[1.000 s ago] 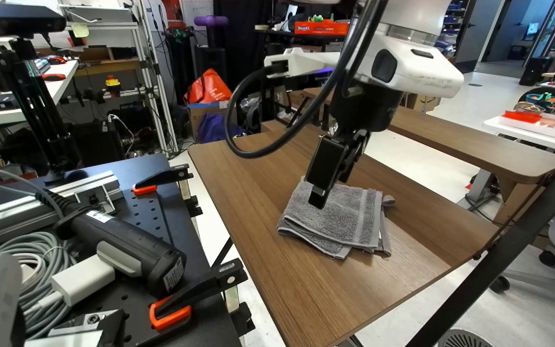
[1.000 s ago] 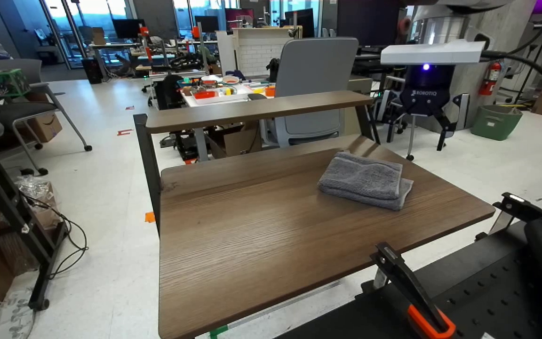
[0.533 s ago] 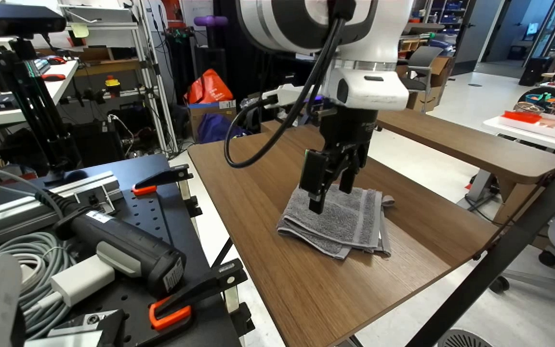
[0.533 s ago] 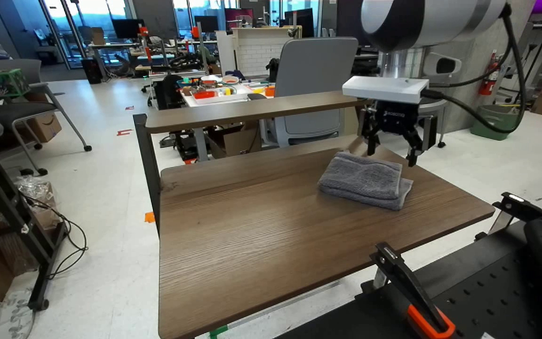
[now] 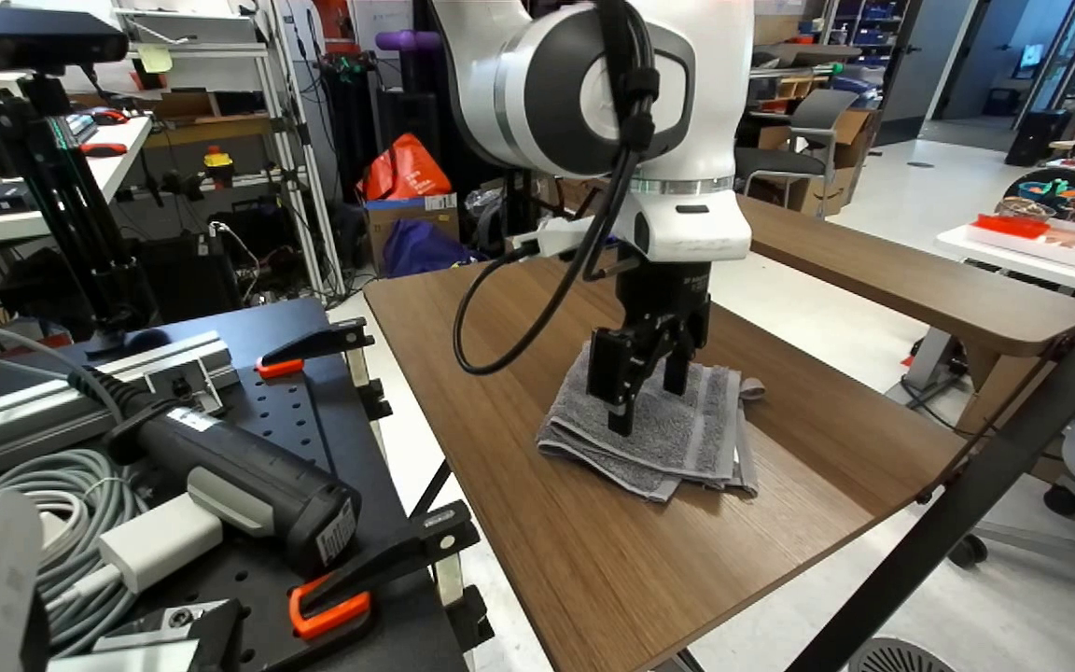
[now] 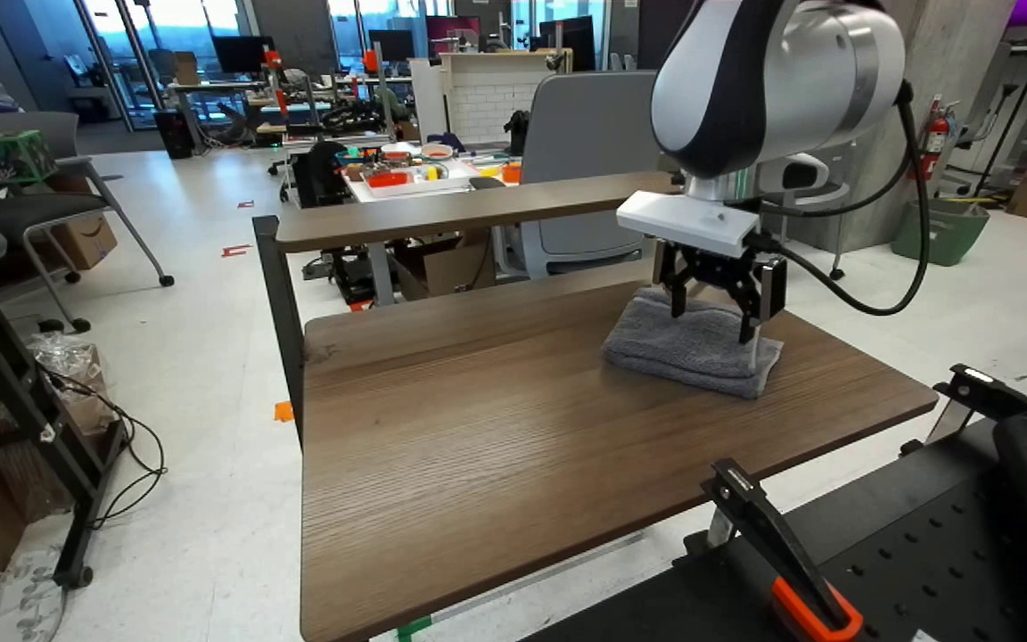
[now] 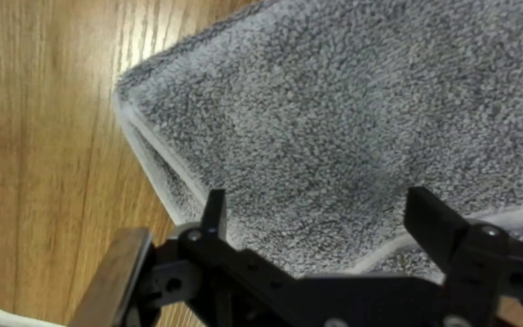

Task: Move the cloth

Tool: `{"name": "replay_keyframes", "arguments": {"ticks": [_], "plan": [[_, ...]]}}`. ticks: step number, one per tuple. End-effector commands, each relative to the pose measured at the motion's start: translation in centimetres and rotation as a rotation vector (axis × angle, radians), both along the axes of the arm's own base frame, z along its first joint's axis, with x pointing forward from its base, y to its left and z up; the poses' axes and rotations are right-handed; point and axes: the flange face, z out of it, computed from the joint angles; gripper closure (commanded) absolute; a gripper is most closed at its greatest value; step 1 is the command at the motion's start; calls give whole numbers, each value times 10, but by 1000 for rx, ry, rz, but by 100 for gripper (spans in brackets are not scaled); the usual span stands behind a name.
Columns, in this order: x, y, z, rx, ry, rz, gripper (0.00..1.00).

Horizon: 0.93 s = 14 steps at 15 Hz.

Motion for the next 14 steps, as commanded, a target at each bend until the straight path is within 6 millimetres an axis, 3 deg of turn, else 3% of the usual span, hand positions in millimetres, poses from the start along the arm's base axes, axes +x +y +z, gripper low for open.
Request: {"name": "replay_keyframes", "arguments": {"ticks": [1, 5, 10, 14], "plan": [[12, 4, -17, -7, -52, 1, 0], [22, 35, -25, 19, -71, 67, 0], [37, 107, -19, 67, -91, 197, 0], [49, 164, -27, 91, -84, 300, 0]]}}
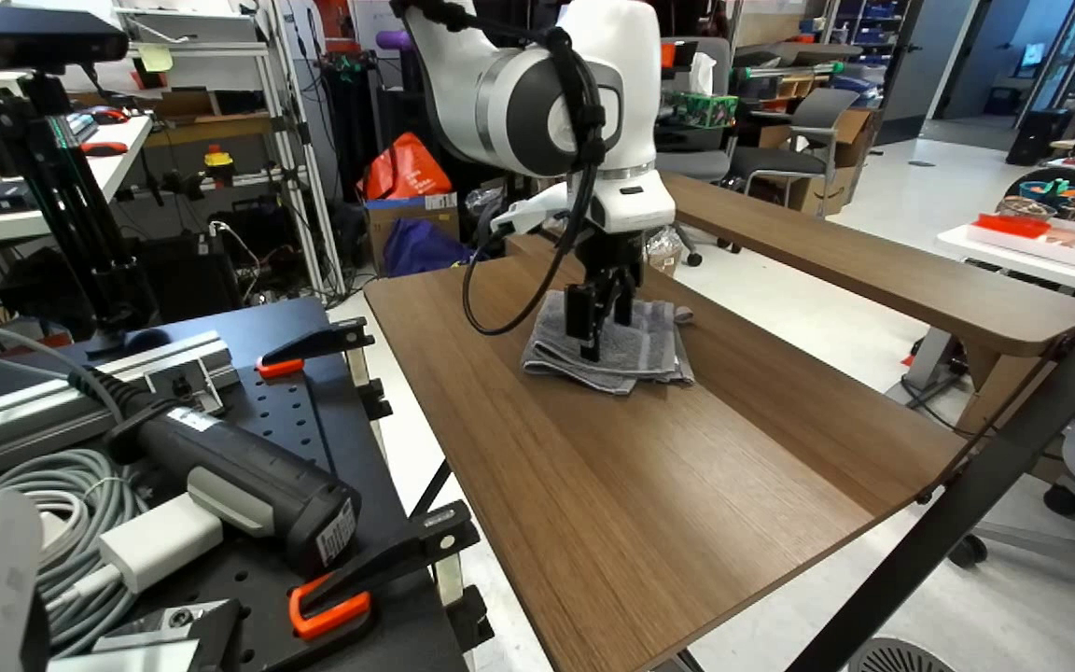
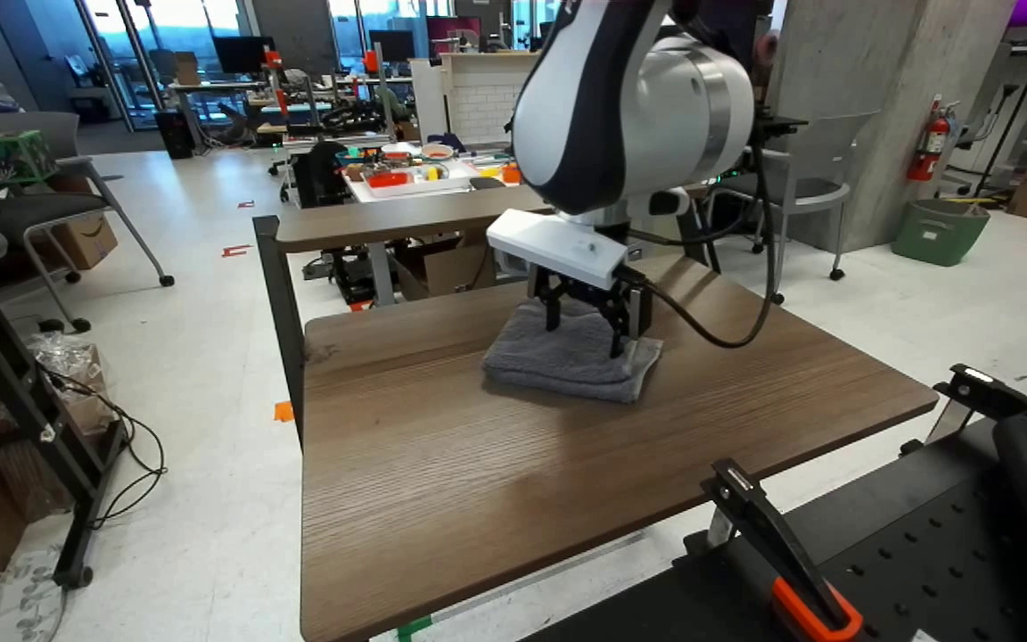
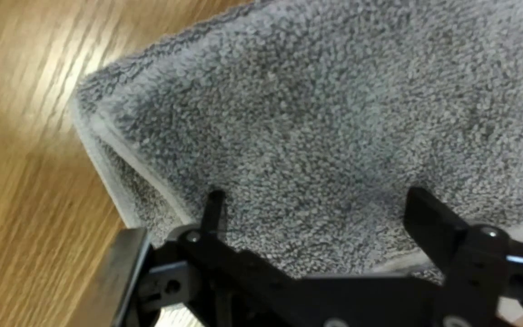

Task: Move the cloth

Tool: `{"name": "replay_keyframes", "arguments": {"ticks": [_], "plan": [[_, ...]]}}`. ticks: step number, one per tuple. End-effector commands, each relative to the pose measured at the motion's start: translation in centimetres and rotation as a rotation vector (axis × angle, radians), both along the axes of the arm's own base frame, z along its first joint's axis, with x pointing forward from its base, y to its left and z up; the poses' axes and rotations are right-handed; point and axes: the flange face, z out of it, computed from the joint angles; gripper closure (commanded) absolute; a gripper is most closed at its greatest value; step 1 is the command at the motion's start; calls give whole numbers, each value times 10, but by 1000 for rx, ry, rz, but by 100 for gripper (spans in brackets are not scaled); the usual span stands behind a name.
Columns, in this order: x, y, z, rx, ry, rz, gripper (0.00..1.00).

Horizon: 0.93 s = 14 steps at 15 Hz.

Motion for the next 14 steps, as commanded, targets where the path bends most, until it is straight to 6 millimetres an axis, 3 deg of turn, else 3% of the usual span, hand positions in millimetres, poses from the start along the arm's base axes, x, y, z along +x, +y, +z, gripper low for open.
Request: {"name": "replay_keyframes", "arguments": {"ticks": [1, 5, 10, 13, 14], "plan": [[17, 44, -14, 12, 5, 95, 0], [24, 97, -21, 22, 23, 194, 0], [16, 154, -23, -8, 64, 302, 0], [9, 172, -1, -28, 83, 316, 0], [5, 177, 15, -34, 73, 319, 0]]}}
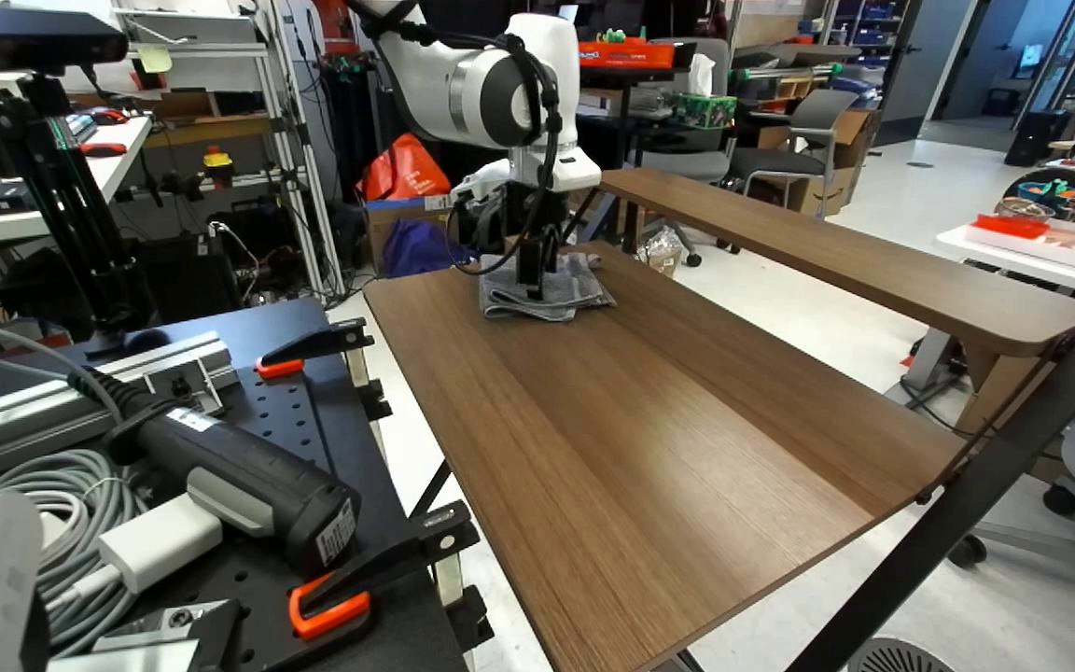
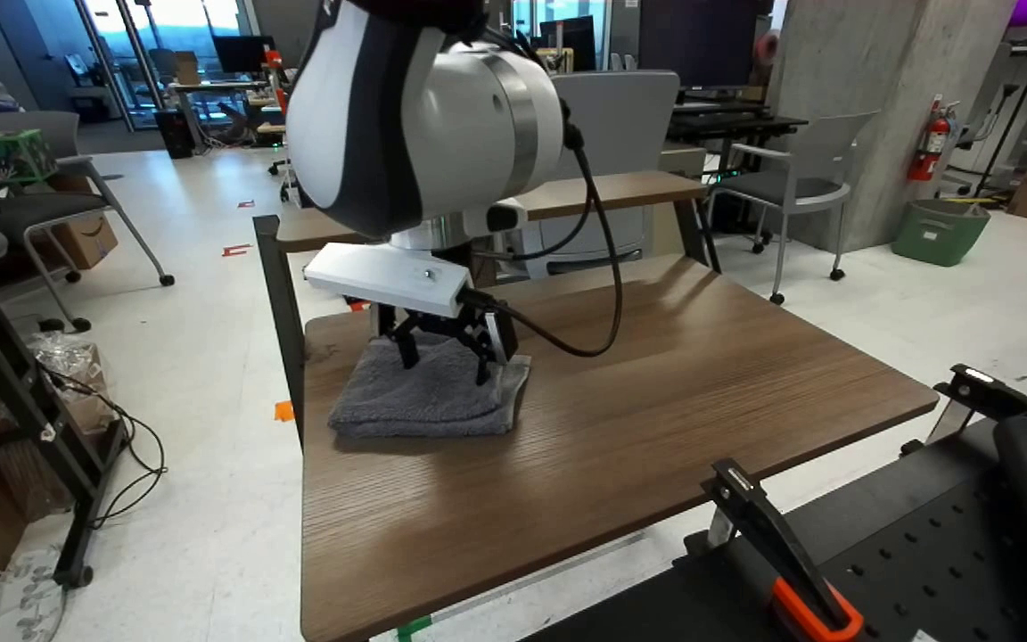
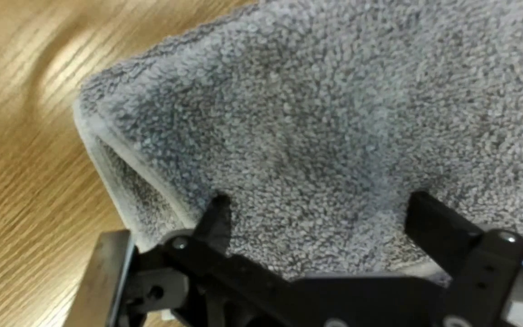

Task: Move the cloth

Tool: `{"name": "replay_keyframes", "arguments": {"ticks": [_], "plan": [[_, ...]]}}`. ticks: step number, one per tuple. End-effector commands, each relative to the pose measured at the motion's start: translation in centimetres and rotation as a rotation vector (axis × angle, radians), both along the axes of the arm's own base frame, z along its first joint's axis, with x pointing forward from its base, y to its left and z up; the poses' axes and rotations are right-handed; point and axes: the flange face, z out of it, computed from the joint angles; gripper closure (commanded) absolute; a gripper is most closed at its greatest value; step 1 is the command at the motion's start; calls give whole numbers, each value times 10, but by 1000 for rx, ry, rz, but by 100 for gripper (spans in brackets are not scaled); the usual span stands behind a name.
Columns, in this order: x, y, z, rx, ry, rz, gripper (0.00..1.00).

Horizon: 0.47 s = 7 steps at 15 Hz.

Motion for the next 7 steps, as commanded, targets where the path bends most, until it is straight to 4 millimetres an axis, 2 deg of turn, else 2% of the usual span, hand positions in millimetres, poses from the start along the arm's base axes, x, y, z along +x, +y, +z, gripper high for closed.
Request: {"name": "replay_keyframes", "arguments": {"ticks": [1, 3, 4, 7], "plan": [[-9, 15, 33, -33, -6, 27, 0], [-22, 22, 56, -38, -47, 89, 0], [-5, 22, 29, -12, -25, 52, 0], [-15, 27, 51, -17, -36, 76, 0]]}}
